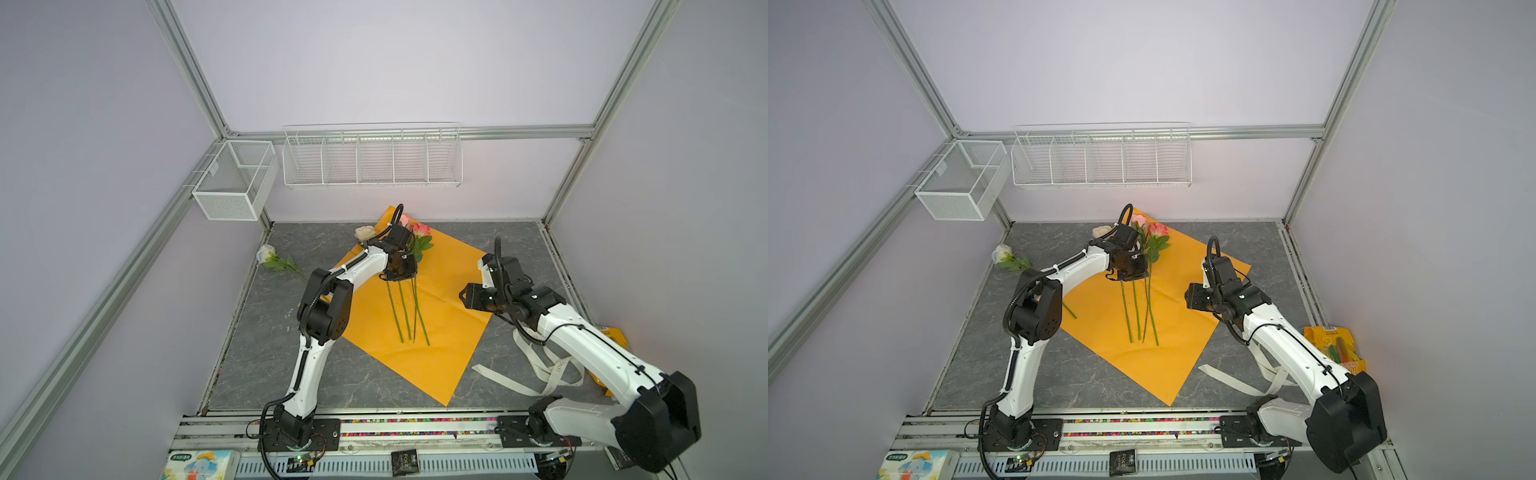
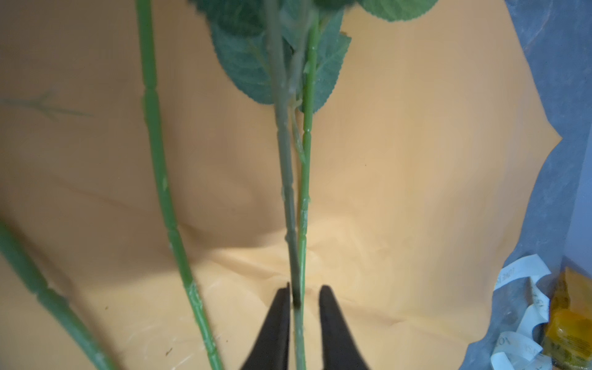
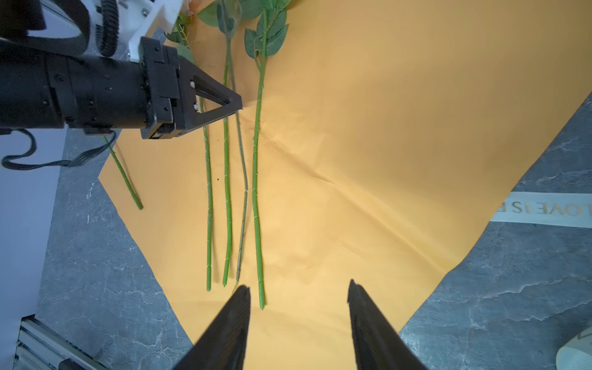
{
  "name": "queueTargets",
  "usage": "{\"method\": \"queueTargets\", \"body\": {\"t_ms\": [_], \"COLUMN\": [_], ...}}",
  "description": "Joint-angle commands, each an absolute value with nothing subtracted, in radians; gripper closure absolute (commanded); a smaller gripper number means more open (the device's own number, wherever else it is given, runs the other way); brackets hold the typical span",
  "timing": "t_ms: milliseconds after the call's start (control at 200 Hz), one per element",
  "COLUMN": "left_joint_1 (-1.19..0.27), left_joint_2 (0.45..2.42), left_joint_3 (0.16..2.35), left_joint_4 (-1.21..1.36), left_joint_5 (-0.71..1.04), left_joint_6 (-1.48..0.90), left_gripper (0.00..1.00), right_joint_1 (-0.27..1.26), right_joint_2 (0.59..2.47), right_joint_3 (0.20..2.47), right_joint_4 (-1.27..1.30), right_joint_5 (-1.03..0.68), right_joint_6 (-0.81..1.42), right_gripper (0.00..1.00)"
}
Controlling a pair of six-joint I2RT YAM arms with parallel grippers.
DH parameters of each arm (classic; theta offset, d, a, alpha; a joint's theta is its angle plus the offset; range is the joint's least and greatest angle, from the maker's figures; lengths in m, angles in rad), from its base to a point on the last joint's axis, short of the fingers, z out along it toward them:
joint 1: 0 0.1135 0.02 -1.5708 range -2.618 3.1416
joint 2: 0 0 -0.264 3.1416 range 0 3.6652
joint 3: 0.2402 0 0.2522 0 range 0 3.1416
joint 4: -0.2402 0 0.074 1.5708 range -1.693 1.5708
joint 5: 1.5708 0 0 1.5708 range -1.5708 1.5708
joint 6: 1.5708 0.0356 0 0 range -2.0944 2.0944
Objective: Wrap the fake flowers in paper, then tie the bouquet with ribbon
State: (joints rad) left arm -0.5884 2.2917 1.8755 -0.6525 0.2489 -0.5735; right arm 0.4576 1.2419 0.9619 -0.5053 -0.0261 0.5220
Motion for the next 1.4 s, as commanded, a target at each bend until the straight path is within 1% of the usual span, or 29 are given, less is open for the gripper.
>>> {"method": "queueTargets", "body": {"t_ms": [0, 45, 150, 250, 345, 475, 590, 670, 750, 875, 1020, 1115, 1275, 1395], "left_joint_1": [-0.6, -0.6, -0.592, -0.575, -0.541, -0.397, -0.221, -0.113, -0.03, 0.038, 0.062, 0.065, 0.065, 0.066], "left_joint_2": [2.297, 2.277, 2.222, 2.142, 2.024, 1.87, 1.813, 1.821, 1.856, 1.927, 2.045, 2.095, 2.186, 2.195], "left_joint_3": [1.898, 1.89, 1.899, 1.905, 1.817, 1.594, 1.443, 1.394, 1.401, 1.478, 1.61, 1.652, 1.765, 1.77], "left_joint_4": [-0.681, -0.679, -0.708, -0.762, -0.75, -0.67, -0.626, -0.618, -0.636, -0.685, -0.77, -0.777, -0.849, -0.859], "left_joint_5": [0.245, 0.238, 0.238, 0.218, 0.15, 0.124, 0.149, 0.14, 0.117, 0.057, -0.004, -0.031, -0.061, -0.079], "left_joint_6": [-0.578, -0.583, -0.555, -0.504, -0.477, -0.502, -0.507, -0.498, -0.494, -0.461, -0.462, -0.474, -0.485, -0.491], "left_gripper": [0.75, 0.7, 0.68, 0.65, 0.62, 0.6, 0.6, 0.6, 0.61, 0.62, 0.62, 0.61, 0.62, 0.62], "right_joint_1": [0.451, 0.451, 0.449, 0.448, 0.454, 0.505, 0.584, 0.632, 0.671, 0.721, 0.753, 0.761, 0.76, 0.76], "right_joint_2": [1.24, 1.243, 1.25, 1.262, 1.3, 1.391, 1.506, 1.584, 1.668, 1.8, 1.93, 1.99, 2.03, 2.037], "right_joint_3": [0.957, 0.96, 0.968, 0.966, 0.969, 1.038, 1.132, 1.191, 1.258, 1.375, 1.5, 1.556, 1.596, 1.601], "right_joint_4": [-0.514, -0.513, -0.497, -0.441, -0.367, -0.316, -0.321, -0.313, -0.315, -0.344, -0.365, -0.373, -0.397, -0.404], "right_joint_5": [-0.042, -0.046, -0.07, -0.152, -0.247, -0.323, -0.334, -0.332, -0.341, -0.345, -0.346, -0.361, -0.352, -0.337], "right_joint_6": [0.502, 0.5, 0.499, 0.495, 0.503, 0.483, 0.456, 0.453, 0.452, 0.442, 0.445, 0.456, 0.455, 0.455], "right_gripper": [0.47, 0.47, 0.47, 0.47, 0.46, 0.45, 0.45, 0.45, 0.44, 0.44, 0.43, 0.42, 0.42, 0.42]}}
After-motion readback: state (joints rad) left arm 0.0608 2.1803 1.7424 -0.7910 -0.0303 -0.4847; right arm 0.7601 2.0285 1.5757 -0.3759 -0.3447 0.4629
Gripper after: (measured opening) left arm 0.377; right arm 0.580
